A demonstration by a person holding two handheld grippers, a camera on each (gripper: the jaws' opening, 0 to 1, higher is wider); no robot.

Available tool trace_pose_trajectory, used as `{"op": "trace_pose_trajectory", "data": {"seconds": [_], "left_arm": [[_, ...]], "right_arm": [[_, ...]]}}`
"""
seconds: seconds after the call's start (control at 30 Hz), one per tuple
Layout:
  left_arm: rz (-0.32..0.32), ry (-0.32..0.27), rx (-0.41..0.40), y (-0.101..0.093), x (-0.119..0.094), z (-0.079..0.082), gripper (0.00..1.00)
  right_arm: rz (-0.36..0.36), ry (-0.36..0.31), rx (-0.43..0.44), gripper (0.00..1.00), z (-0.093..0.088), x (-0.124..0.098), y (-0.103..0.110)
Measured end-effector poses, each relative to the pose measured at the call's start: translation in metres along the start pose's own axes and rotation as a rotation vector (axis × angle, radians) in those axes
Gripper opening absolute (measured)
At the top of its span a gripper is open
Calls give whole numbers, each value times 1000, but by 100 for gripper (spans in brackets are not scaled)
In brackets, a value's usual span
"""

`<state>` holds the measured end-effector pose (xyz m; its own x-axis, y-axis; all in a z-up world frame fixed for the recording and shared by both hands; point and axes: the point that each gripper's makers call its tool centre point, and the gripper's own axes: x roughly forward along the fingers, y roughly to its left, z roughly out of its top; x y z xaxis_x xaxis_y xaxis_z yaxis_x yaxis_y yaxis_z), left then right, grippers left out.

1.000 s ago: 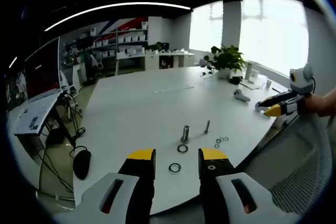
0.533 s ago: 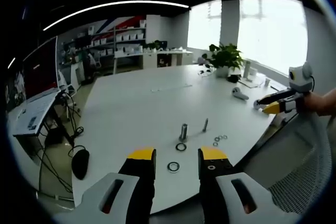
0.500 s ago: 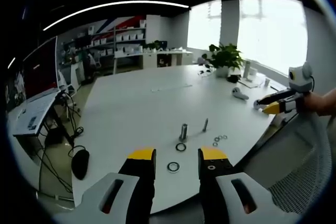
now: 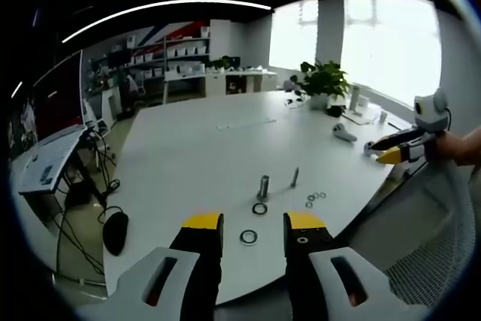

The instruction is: Place the washer onto the threaded stud by aligning its center hole with the stud, sliding it down to the base, and recovering from edge contact or off-axis alignment until the washer reaches the visible bottom stop.

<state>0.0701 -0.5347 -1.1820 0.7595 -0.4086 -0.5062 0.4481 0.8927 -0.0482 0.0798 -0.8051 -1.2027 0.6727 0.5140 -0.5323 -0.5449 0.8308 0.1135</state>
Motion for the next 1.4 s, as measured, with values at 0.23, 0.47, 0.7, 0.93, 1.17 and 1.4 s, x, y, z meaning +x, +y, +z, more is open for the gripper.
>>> {"op": "trace_pose_trajectory", "data": {"seconds": [0.23,0.47,0.7,0.93,1.17,1.4], "left_arm": [[-3,9,0,-1,0,-2,30],[-3,16,-7,-1,1,-3,31],[-64,52,-65,-10,4,-9,32],[-80,92,-97,-9,8,-15,33],[-52,151,-121,1,12,-24,33],[-41,235,-113,16,26,-30,35]], "right_arm": [[-18,28,-1,40,-5,0,-2],[-29,47,8,41,-9,0,-5],[-35,68,21,42,-14,0,-7],[-37,83,35,41,-18,0,-7],[-47,88,57,41,-19,0,-10],[-51,91,82,41,-21,0,-12]]}}
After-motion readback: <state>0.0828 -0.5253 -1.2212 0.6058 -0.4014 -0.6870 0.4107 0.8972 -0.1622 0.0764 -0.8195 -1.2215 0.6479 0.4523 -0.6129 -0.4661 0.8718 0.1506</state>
